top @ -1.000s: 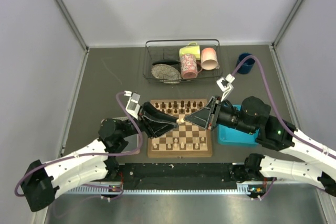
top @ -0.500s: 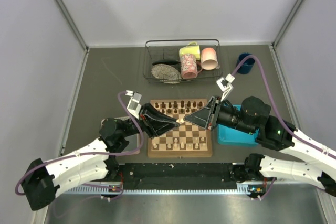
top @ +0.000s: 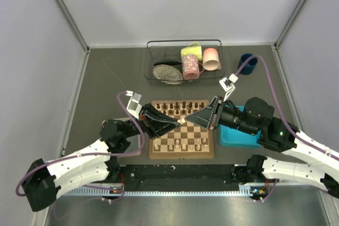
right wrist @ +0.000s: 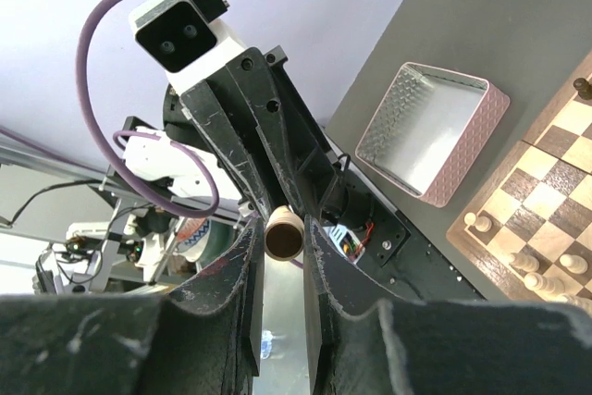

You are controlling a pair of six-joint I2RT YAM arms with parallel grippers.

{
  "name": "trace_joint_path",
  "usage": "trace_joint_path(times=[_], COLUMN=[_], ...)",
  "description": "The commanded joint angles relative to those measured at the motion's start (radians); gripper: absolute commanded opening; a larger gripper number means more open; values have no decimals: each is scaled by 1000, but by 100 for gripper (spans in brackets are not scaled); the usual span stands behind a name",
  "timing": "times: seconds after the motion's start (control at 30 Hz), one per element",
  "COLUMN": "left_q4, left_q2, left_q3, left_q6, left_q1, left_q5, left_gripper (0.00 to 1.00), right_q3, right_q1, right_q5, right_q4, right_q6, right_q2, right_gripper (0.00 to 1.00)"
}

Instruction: Set up the chess pieces on the board

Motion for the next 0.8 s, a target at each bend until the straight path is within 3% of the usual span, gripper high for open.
trace_joint_path(times=[0.0,0.43,0.77], left_q4=[122,164,102], left_q2=[5,18,-12], left_q3=[26,24,22], left_q6=[-33,-60,-22], left_q1=[-3,-6,-6], left_q5=[0,0,-18], left_gripper=[17,22,25], right_q3=[-20,-27,-28], right_q1=[3,3,3], right_q5=[20,25,25], right_q4=[20,28,28], right_q6=[-5,5,6], right_q2=[-3,-3,1], right_gripper=[0,0,0])
